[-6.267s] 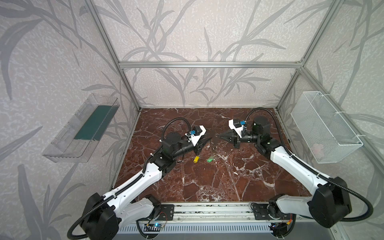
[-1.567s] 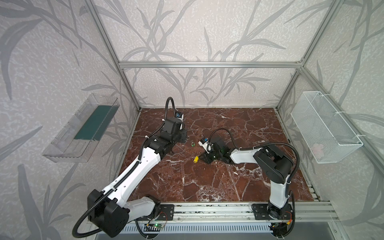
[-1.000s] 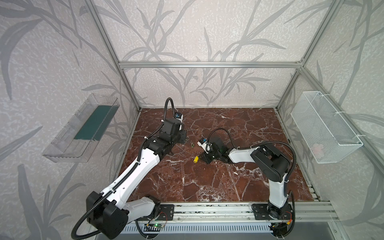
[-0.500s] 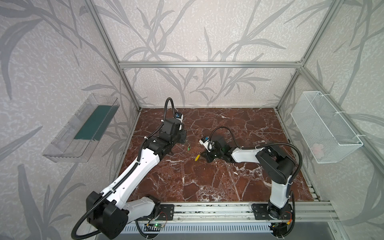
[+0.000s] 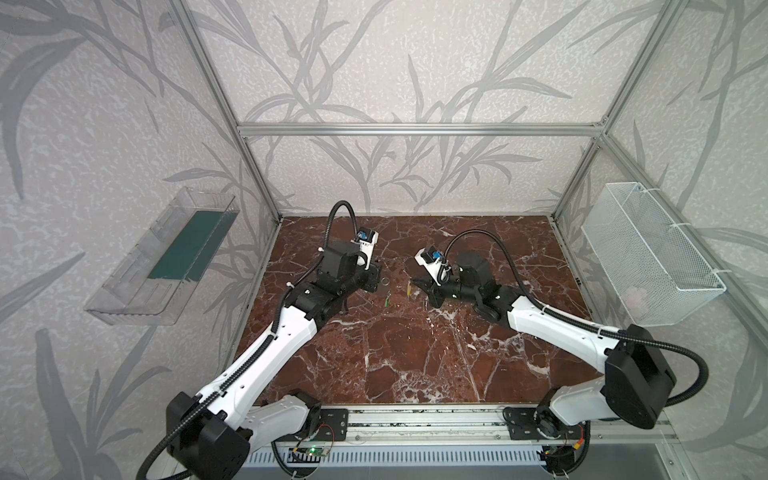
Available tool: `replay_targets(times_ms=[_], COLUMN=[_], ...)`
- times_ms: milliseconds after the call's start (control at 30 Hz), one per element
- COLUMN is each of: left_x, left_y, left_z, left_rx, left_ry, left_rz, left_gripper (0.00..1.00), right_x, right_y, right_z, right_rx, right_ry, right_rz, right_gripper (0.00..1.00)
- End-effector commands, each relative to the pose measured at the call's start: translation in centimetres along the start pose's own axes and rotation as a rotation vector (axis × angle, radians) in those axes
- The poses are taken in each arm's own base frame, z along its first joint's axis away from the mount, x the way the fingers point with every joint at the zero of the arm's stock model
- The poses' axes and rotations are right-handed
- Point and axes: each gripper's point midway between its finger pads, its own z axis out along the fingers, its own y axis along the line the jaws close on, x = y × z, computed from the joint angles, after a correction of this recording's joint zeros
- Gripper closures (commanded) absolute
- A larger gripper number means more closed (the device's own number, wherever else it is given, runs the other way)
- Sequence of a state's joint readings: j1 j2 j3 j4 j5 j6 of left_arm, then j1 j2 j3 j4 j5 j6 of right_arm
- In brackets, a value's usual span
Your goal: Put the keys on the keyring
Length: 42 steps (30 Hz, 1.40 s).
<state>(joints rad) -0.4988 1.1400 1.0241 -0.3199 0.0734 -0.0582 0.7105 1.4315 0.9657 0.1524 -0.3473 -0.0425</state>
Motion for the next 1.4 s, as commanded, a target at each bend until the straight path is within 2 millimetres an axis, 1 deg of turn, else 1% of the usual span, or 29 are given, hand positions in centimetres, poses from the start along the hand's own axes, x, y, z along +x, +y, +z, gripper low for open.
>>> replay_targets(times_ms=[0, 67, 133, 267, 433, 500, 633, 733, 867, 1367], left_x=[-1.1, -0.9, -1.0, -1.6, -1.7, -1.8, -1.8, -1.7, -1.6, -1.4], left_y=[-3.4, -5.0, -5.8, -6.2, -7.2, -7.3, -6.7, -7.0, -7.6, -8.4], left_z=[-0.5, -0.4, -0.3, 0.4, 0.9, 1.0, 1.3, 1.4, 1.3, 0.7], left_rx=[0.119, 0.150, 0.156, 0.137, 0.142, 0.131, 0.082, 0.094, 0.114, 0.147], left_ry=[-0.072, -0.082, -0.092, -0.100, -0.097, -0.094, -0.085, -0.077, -0.081, -0.085], left_rz=[0.115, 0.170, 0.192, 0.180, 0.196, 0.202, 0.201, 0.210, 0.218, 0.251], left_gripper=[1.00, 1.00, 1.00, 1.00, 1.00, 1.00, 1.00, 1.00, 1.00, 1.00], right_x=[-1.9, -2.8, -3.3, -3.9, -4.1, -4.4, -4.5, -4.6, -4.6, -4.8], right_y=[0.4, 0.4, 0.4, 0.5, 0.3, 0.2, -0.3, -0.3, -0.8, -2.0], right_z=[-1.0, -1.2, -1.3, -1.4, -1.6, -1.9, -2.2, -2.3, -2.2, -2.5], right_rx=[-0.002, 0.000, 0.003, -0.002, 0.015, 0.025, 0.062, 0.064, 0.088, 0.146], right_ry=[-0.027, -0.043, -0.059, -0.076, -0.084, -0.092, -0.091, -0.094, -0.086, -0.078], right_rz=[-0.040, -0.043, -0.047, -0.057, -0.071, -0.080, -0.088, -0.096, -0.100, -0.084], right_gripper=[1.00, 1.00, 1.00, 1.00, 1.00, 1.00, 1.00, 1.00, 1.00, 1.00])
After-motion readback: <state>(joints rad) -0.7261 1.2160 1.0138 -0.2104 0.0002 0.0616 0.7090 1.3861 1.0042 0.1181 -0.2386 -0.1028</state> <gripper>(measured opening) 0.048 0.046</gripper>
